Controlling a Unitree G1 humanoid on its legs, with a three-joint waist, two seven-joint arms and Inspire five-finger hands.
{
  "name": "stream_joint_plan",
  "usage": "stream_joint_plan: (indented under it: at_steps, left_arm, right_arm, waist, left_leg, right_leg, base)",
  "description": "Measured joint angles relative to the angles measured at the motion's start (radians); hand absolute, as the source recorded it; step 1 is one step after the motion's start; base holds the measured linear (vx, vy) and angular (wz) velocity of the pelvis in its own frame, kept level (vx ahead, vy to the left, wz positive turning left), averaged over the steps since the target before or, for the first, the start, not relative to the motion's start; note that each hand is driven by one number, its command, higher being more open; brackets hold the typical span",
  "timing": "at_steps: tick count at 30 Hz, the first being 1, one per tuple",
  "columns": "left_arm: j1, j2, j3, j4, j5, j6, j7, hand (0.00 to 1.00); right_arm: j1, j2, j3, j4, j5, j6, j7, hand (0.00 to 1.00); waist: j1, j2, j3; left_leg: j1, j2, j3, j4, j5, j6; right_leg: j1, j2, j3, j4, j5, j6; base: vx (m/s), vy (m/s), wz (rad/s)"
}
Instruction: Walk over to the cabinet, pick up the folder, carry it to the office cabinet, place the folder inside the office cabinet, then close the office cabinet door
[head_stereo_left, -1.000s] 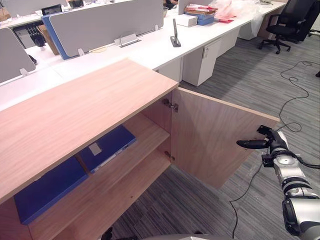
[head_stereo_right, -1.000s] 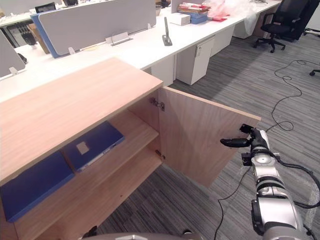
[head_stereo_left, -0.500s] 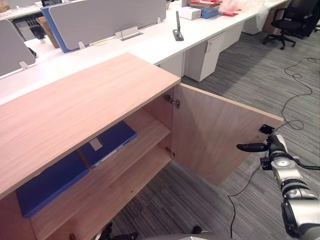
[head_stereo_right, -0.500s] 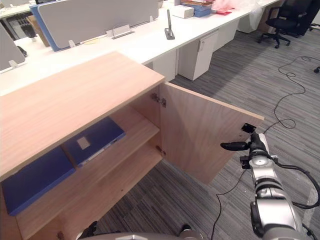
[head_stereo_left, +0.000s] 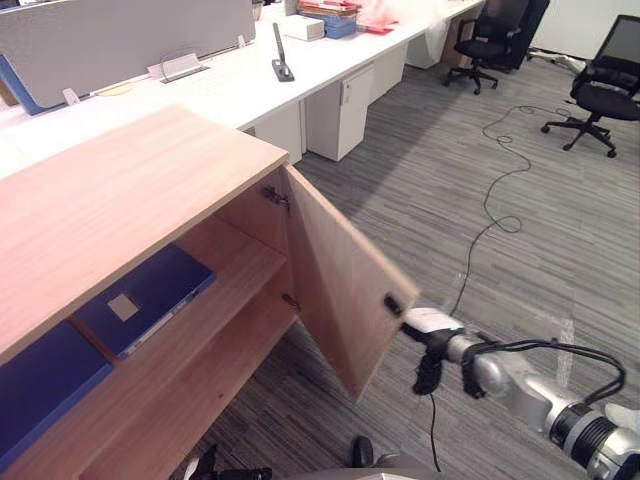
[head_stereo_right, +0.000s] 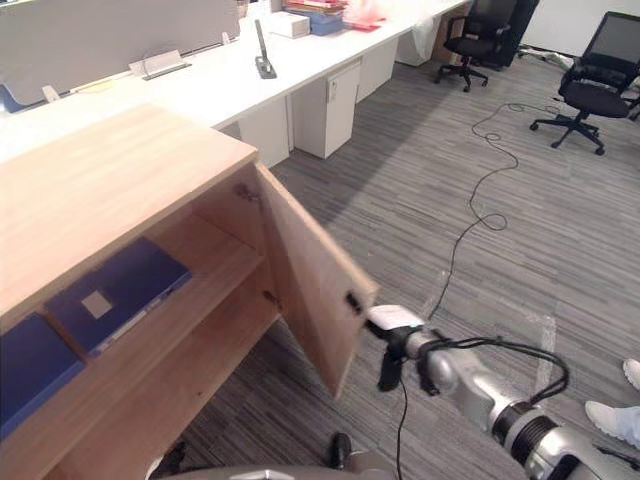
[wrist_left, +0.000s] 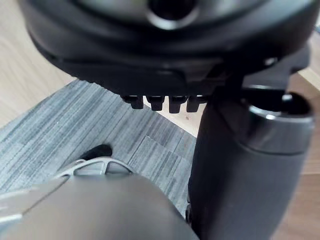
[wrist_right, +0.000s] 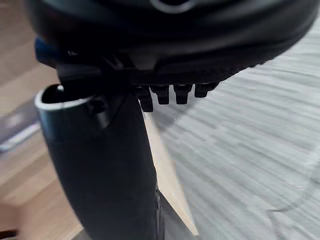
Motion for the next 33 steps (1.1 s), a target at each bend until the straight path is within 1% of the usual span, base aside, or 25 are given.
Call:
stream_joint_plan:
  at_steps: [2,4,5,6,7,9,11,12,14,15,16,17,19,20,21,23,24,25,26,27,28,29,31,32,33]
  left_arm:
    - [-0.005,-0.010,0.023,-0.002,-0.001,0.000,0.000,1.00]
    - [-0.007,-0.014,0.034,-0.004,-0.002,-0.001,0.000,1.00]
    - [-0.008,-0.016,0.034,-0.005,-0.002,-0.001,0.000,1.00]
    - [-0.008,-0.016,0.034,-0.005,-0.002,-0.001,0.000,1.00]
    - [-0.006,-0.016,0.034,-0.005,-0.002,-0.001,0.000,1.00]
    - [-0.003,-0.009,0.035,-0.005,-0.002,-0.001,0.000,1.00]
    - [-0.003,0.004,0.034,-0.007,-0.001,0.000,-0.001,1.00]
    - [-0.003,0.004,0.034,-0.008,0.000,0.000,-0.001,1.00]
    - [0.003,0.003,0.033,-0.015,0.001,0.002,0.000,1.00]
    - [0.005,0.002,0.033,-0.019,0.001,0.002,0.000,1.00]
    - [0.007,0.001,0.033,-0.024,0.000,0.001,0.002,1.00]
    - [0.007,0.000,0.032,-0.026,0.000,0.001,0.002,1.00]
    - [0.006,-0.003,0.029,-0.034,0.001,0.000,0.001,1.00]
    - [0.005,-0.002,0.012,-0.047,0.001,-0.001,0.002,1.00]
    - [0.002,0.001,-0.016,-0.063,0.001,-0.003,0.002,1.00]
    - [-0.013,0.002,-0.062,-0.080,0.006,-0.010,0.002,1.00]
    - [-0.026,0.005,-0.096,-0.087,0.015,-0.019,0.002,1.00]
    - [-0.046,0.006,-0.106,-0.092,0.017,-0.023,-0.001,1.00]
    - [-0.053,0.007,-0.106,-0.092,0.017,-0.023,0.000,1.00]
    - [-0.065,0.017,-0.107,-0.091,0.017,-0.024,-0.001,1.00]
    - [-0.075,0.036,-0.107,-0.079,0.021,-0.023,0.002,1.00]
    - [-0.082,0.055,-0.102,-0.060,0.025,-0.021,0.007,1.00]
    - [-0.072,0.054,-0.060,-0.028,0.027,-0.018,0.015,1.00]
    - [-0.054,0.032,-0.018,-0.020,0.019,-0.012,0.017,1.00]
    - [-0.044,0.023,-0.002,-0.021,0.008,-0.009,0.019,1.00]
  right_arm:
    - [-0.020,0.105,0.023,-0.048,0.005,-0.078,0.011,1.00]
    - [-0.054,0.168,0.063,-0.090,0.024,-0.132,0.021,1.00]
    - [-0.082,0.179,0.093,-0.111,0.047,-0.176,0.026,1.00]
    - [-0.093,0.179,0.102,-0.118,0.053,-0.192,0.027,1.00]
    - [-0.100,0.178,0.116,-0.121,0.067,-0.227,0.040,1.00]
    - [-0.089,0.177,0.137,-0.106,0.077,-0.232,0.057,1.00]
    - [-0.041,0.177,0.137,-0.026,0.076,-0.220,0.079,1.00]
    - [-0.035,0.179,0.137,-0.014,0.076,-0.217,0.079,1.00]
    - [0.009,0.208,0.135,0.118,0.068,-0.186,0.085,1.00]
    - [0.015,0.222,0.133,0.153,0.063,-0.181,0.085,1.00]
    - [0.030,0.270,0.112,0.244,0.037,-0.172,0.084,1.00]
    - [0.042,0.291,0.094,0.281,0.035,-0.166,0.084,1.00]
    - [0.074,0.354,0.041,0.385,0.022,-0.149,0.061,1.00]
    - [0.098,0.396,-0.022,0.462,0.001,-0.146,0.043,1.00]
    - [0.115,0.430,-0.095,0.541,-0.009,-0.136,0.019,1.00]
    - [0.141,0.448,-0.210,0.610,-0.014,-0.110,-0.012,1.00]
    - [0.164,0.461,-0.333,0.671,-0.013,-0.093,-0.029,1.00]
    - [0.166,0.493,-0.470,0.754,0.003,-0.074,-0.053,1.00]
    - [0.165,0.511,-0.537,0.794,0.012,-0.063,-0.075,1.00]
    - [0.160,0.538,-0.629,0.851,0.043,-0.052,-0.112,1.00]
    - [0.144,0.566,-0.713,0.920,0.086,-0.028,-0.157,1.00]
    - [0.126,0.582,-0.753,0.977,0.125,-0.013,-0.183,1.00]
    - [0.129,0.599,-0.789,1.026,0.180,0.005,-0.210,1.00]
    - [0.150,0.610,-0.809,1.033,0.206,0.016,-0.222,1.00]
    - [0.169,0.616,-0.815,1.033,0.219,0.018,-0.226,1.00]
  waist:
    - [0.025,-0.006,-0.004]
    - [0.035,-0.011,-0.009]
    - [0.042,-0.010,-0.010]
    - [0.043,-0.010,-0.012]
    - [0.044,-0.012,-0.017]
    - [0.044,-0.022,-0.027]
    - [0.041,-0.039,-0.037]
    - [0.040,-0.040,-0.037]
    - [0.041,-0.039,-0.037]
    - [0.044,-0.040,-0.037]
    - [0.048,-0.041,-0.038]
    - [0.049,-0.041,-0.038]
    - [0.050,-0.041,-0.035]
    - [0.049,-0.042,-0.034]
    - [0.048,-0.035,-0.026]
    - [0.040,-0.018,-0.008]
    - [0.037,0.003,0.001]
    - [0.036,0.010,0.005]
    - [0.036,0.010,0.004]
    - [0.034,0.002,0.000]
    - [0.035,-0.017,0.000]
    - [0.036,-0.029,0.004]
    - [0.040,-0.028,0.004]
    - [0.041,-0.018,0.003]
    - [0.041,-0.017,0.002]
  left_leg:
    - [-0.024,0.000,-0.042,-0.014,-0.001,0.000]
    - [-0.032,-0.006,-0.063,-0.032,0.000,0.001]
    - [-0.033,-0.011,-0.079,-0.040,0.010,0.002]
    - [-0.034,-0.012,-0.082,-0.043,0.017,0.007]
    - [-0.037,-0.014,-0.093,-0.047,0.031,0.002]
    - [-0.041,-0.022,-0.101,-0.046,0.042,-0.009]
    - [-0.050,-0.051,-0.124,-0.045,0.046,-0.016]
    - [-0.049,-0.054,-0.128,-0.045,0.046,-0.018]
    - [-0.047,-0.086,-0.170,-0.053,0.046,-0.021]
    - [-0.048,-0.095,-0.180,-0.056,0.046,-0.021]
    - [-0.059,-0.115,-0.211,-0.057,0.044,-0.018]
    - [-0.065,-0.124,-0.224,-0.054,0.042,-0.016]
    - [-0.086,-0.156,-0.281,-0.033,0.031,-0.002]
    - [-0.120,-0.182,-0.341,-0.003,0.019,0.011]
    - [-0.164,-0.211,-0.423,0.032,0.007,0.023]
    - [-0.214,-0.242,-0.547,0.067,-0.007,0.032]
    - [-0.261,-0.269,-0.658,0.092,-0.008,0.040]
    - [-0.296,-0.294,-0.747,0.098,0.001,0.050]
    - [-0.318,-0.304,-0.790,0.097,0.011,0.047]
    - [-0.349,-0.324,-0.846,0.091,0.041,0.035]
    - [-0.374,-0.347,-0.897,0.073,0.069,0.005]
    - [-0.383,-0.351,-0.935,0.042,0.099,-0.021]
    - [-0.375,-0.326,-0.974,-0.006,0.127,-0.048]
    - [-0.359,-0.301,-0.981,-0.034,0.152,-0.049]
    - [-0.348,-0.290,-0.979,-0.049,0.165,-0.051]
  right_leg:
    - [0.001,0.004,-0.019,-0.024,0.019,-0.005]
    - [0.001,-0.002,-0.031,-0.031,0.029,-0.016]
    - [0.004,-0.006,-0.039,-0.031,0.031,-0.021]
    - [0.005,-0.007,-0.045,-0.031,0.031,-0.022]
    - [0.008,-0.011,-0.053,-0.031,0.030,-0.023]
    - [0.008,-0.021,-0.057,-0.029,0.030,-0.024]
    - [0.014,-0.054,-0.076,-0.022,0.029,-0.020]
    - [0.018,-0.058,-0.080,-0.021,0.028,-0.018]
    - [0.042,-0.098,-0.119,0.001,0.005,0.008]
    - [0.042,-0.108,-0.127,0.011,-0.002,0.014]
    - [0.042,-0.138,-0.154,0.036,-0.019,0.029]
    - [0.042,-0.152,-0.166,0.050,-0.027,0.030]
    - [0.042,-0.203,-0.212,0.111,-0.070,0.054]
    - [0.043,-0.245,-0.253,0.162,-0.100,0.066]
    - [0.046,-0.279,-0.273,0.217,-0.129,0.068]
    - [0.060,-0.283,-0.185,0.256,-0.130,0.046]
    - [0.059,-0.266,-0.064,0.286,-0.143,0.011]
    - [0.058,-0.239,0.064,0.292,-0.171,-0.019]
    - [0.063,-0.226,0.123,0.282,-0.196,-0.023]
    - [0.073,-0.211,0.197,0.258,-0.229,-0.007]
    - [0.093,-0.209,0.247,0.218,-0.270,0.039]
    - [0.113,-0.205,0.235,0.185,-0.296,0.082]
    - [0.150,-0.185,0.187,0.145,-0.326,0.120]
    - [0.175,-0.159,0.158,0.139,-0.331,0.110]
    - [0.186,-0.150,0.139,0.139,-0.333,0.106]
  base:
    - [-0.10,-0.078,0.32]
    - [-0.02,-0.019,0.33]
    - [0.01,0.006,0.32]
    - [0.02,0.013,0.28]
    - [0.05,0.053,0.19]
    - [0.06,0.084,0.14]
    - [0.06,0.107,0.27]
    - [0.06,0.112,0.46]
    - [0.04,0.119,0.63]
    - [0.03,0.162,0.70]
    - [0.02,0.135,0.58]
    - [0.03,0.161,0.79]
    - [0.02,0.107,0.89]
    - [0.02,0.086,1.48]
    - [0.02,0.076,2.00]
    - [0.02,0.052,2.11]
    - [0.05,0.021,2.49]
    - [0.06,-0.022,2.47]
    - [0.08,-0.121,1.99]
    - [0.07,-0.195,1.72]
    - [0.09,-0.278,1.68]
    - [0.08,-0.264,1.18]
    - [0.07,-0.320,0.72]
    - [0.04,-0.327,0.67]
    - [0.00,-0.312,0.67]
